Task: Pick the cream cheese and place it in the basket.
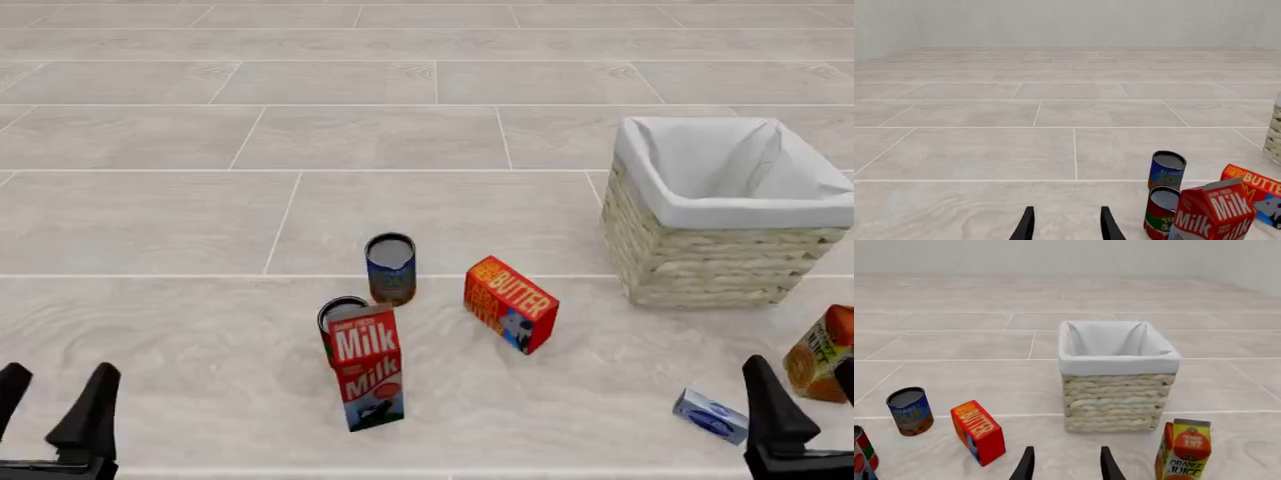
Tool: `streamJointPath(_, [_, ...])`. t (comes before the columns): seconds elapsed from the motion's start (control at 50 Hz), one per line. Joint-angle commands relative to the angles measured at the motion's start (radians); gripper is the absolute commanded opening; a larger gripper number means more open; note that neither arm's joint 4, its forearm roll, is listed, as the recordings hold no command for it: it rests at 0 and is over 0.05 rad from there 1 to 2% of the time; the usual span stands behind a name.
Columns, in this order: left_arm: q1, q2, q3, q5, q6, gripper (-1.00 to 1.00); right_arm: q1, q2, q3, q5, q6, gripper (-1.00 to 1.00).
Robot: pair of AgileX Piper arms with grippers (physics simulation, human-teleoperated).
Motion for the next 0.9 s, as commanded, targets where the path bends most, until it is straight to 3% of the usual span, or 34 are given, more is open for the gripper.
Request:
streamJointPath(0.02, [0.000,0.005,-0.003,-0.001,0.000,1.00,0.040,-0.050,0.032,-0.029,0.027,1.00])
streamJointPath(0.36, [0.000,0.005,-0.003,-0.001,0.000,1.00,0.064,-0.013,-0.044,0.036,0.002,1.00])
streamJointPath(0.48, [0.000,0.005,-0.003,-0.001,0.000,1.00,0.045,0.029,-0.108,0.088,0.075,1.00])
streamJointPath(0.54, [0.000,0.005,-0.003,-0.001,0.000,1.00,0.057,0.032,-0.161,0.140,0.027,1.00])
streamJointPath(0.68, [0.000,0.005,-0.003,-0.001,0.000,1.00,0.034,0.070,-0.264,0.202,0.035,1.00])
streamJointPath(0.7, [0.000,0.005,-0.003,-0.001,0.000,1.00,0.033,0.076,-0.277,0.211,0.025,1.00])
streamJointPath(0.72, [0.000,0.005,-0.003,-0.001,0.000,1.00,0.058,0.103,-0.289,0.216,-0.019,1.00])
streamJointPath(0.78, [0.000,0.005,-0.003,-0.001,0.000,1.00,0.055,0.117,-0.333,0.258,0.005,1.00])
streamJointPath(0.86, [0.000,0.005,-0.003,-0.001,0.000,1.00,0.080,0.165,-0.376,0.299,-0.042,1.00])
streamJointPath(0.9, [0.000,0.005,-0.003,-0.001,0.000,1.00,0.089,0.177,-0.399,0.318,-0.034,1.00])
